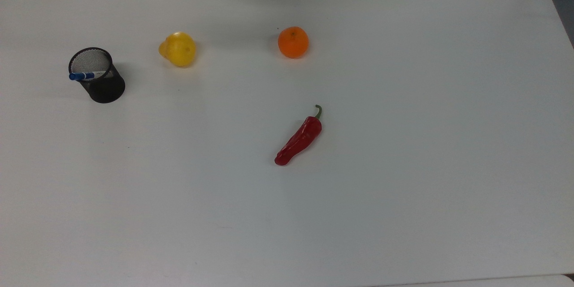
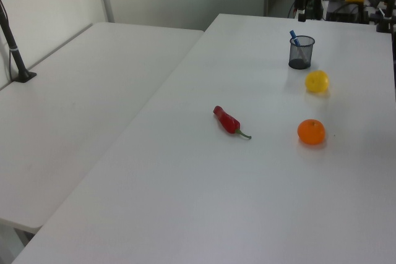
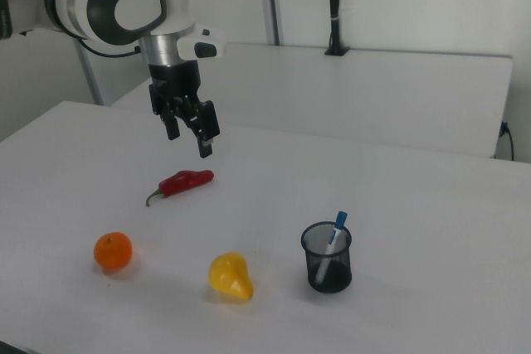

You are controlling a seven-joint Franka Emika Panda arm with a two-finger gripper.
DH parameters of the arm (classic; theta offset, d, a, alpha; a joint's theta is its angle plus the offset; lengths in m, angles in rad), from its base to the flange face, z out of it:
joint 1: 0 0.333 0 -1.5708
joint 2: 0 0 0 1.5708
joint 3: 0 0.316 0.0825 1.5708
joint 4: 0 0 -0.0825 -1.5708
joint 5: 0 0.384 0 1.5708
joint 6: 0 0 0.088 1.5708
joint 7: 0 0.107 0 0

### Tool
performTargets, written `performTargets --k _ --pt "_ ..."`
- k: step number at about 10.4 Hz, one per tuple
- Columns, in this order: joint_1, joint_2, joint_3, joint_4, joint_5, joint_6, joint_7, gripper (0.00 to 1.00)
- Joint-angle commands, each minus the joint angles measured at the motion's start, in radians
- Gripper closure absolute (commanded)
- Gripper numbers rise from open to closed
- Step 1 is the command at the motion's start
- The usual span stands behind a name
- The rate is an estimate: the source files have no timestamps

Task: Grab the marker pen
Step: 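Move the open gripper over the black mesh pen cup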

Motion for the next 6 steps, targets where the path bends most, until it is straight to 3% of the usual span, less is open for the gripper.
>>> performTargets --k 1,3,6 --pt "-0.009 0.009 -0.004 0.031 -0.005 -0.016 -0.004 0.00" --pt "-0.039 0.059 -0.004 0.083 -0.004 0.020 -0.001 0.00" --pt "-0.130 0.114 -0.004 0.085 0.004 0.178 0.010 0.00"
